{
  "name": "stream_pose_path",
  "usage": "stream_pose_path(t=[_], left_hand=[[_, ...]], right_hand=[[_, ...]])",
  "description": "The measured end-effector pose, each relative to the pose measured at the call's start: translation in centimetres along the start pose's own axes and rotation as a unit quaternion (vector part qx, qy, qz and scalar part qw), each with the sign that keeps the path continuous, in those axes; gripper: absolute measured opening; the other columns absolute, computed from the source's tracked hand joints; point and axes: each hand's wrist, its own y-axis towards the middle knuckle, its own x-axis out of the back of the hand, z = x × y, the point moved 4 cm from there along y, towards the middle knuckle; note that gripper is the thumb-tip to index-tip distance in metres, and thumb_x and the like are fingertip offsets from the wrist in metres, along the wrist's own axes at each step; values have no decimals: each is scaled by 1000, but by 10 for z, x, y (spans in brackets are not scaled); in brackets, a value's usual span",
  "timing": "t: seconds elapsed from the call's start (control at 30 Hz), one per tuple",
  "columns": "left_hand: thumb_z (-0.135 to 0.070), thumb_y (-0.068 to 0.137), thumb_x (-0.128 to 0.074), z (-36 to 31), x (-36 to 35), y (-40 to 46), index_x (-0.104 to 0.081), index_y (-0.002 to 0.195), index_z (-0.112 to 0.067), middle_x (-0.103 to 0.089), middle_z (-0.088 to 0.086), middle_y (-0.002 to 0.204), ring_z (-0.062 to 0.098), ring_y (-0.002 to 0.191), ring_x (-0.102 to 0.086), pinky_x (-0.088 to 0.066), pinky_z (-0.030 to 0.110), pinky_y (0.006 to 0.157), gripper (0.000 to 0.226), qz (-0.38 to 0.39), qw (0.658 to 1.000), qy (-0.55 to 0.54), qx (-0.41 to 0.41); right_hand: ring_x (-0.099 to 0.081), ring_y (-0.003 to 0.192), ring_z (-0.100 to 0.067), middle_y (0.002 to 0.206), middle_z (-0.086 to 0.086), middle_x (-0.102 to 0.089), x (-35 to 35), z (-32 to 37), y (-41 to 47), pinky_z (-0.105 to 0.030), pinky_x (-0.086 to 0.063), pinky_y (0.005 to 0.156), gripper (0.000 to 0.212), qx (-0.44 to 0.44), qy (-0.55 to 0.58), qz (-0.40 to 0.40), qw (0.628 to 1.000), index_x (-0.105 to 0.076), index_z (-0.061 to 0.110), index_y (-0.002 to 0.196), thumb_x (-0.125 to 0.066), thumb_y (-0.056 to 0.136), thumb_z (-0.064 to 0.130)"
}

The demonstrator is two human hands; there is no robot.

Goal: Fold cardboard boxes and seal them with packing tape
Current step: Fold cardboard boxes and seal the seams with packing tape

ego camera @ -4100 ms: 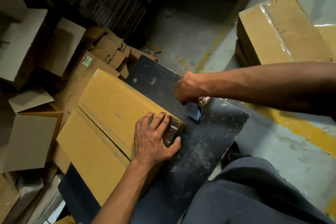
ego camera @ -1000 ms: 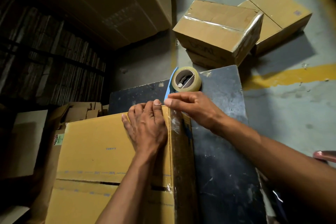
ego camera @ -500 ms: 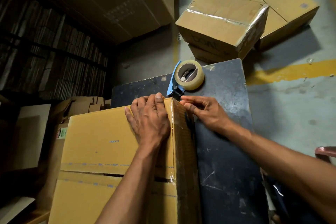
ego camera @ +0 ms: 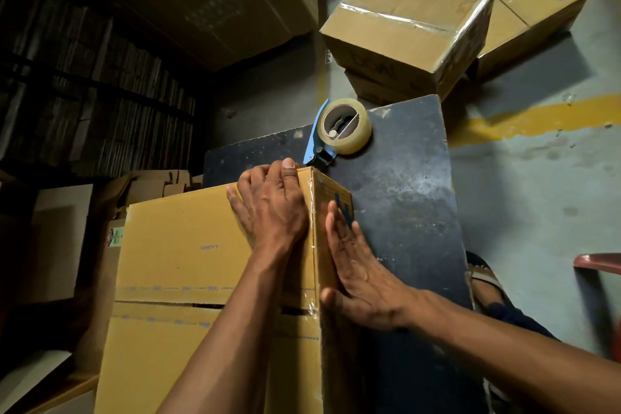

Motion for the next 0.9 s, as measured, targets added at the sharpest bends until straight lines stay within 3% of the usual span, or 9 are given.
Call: stream_pose_path(t=[0.1,0.33,0.43,0.53,0.63,0.77,0.9], left_hand=[[-58,103,-12,2,0,0,-61,116,-29,-53,0,127,22,138,-35,-5,55,126,58,7,1000,0,3],[-56,104,-15,2,1,-1,-63,117,-28,-55,0,128,24,138,-36,-6,56,126,57,4,1000,-3,10],[-57,102,-18,3,3,-2,-67,119,-29,-58,0,132,22,139,-38,-8,55,125,58,-11,1000,-19,3],[-53,101,-28,7,4,-3,-69,126,-28,-61,-1,139,20,141,-41,-13,56,124,54,-32,997,-73,-8],[-47,100,-35,12,9,-2,-64,137,-29,-54,1,152,19,148,-37,-13,56,125,50,-30,991,-128,-14],[-39,104,-41,9,28,-10,-57,145,-23,-44,7,160,20,154,-29,-12,54,127,47,-5,988,-149,-50],[-52,104,-32,21,41,-60,-43,156,-27,-28,2,168,14,158,-15,-6,50,129,58,15,993,-87,-78]], right_hand=[[26,155,-22,164,-5,38,-3,-16,-33,-67,3,123,114,-17,-33,78,996,28,12,157,-8,83,92],[19,157,-31,168,-14,26,18,28,19,-63,7,124,115,43,66,-94,992,12,0,160,-8,87,87],[17,157,-33,168,-17,23,-1,22,23,-66,4,124,111,38,43,-102,993,9,-4,159,-8,92,82],[17,157,-33,168,-17,25,-16,-9,-2,-70,0,122,109,26,-18,-49,998,12,-4,159,-7,93,81],[19,157,-27,167,-10,30,-12,-26,-26,-68,-1,123,106,1,-53,14,999,19,3,159,-8,93,82],[14,158,-32,168,-14,25,15,14,-3,-61,6,126,100,50,-13,-72,996,10,-2,160,-14,99,73],[8,158,-36,169,-22,14,6,18,12,-65,-3,124,97,109,-99,-89,985,1,-4,160,-13,100,70]])
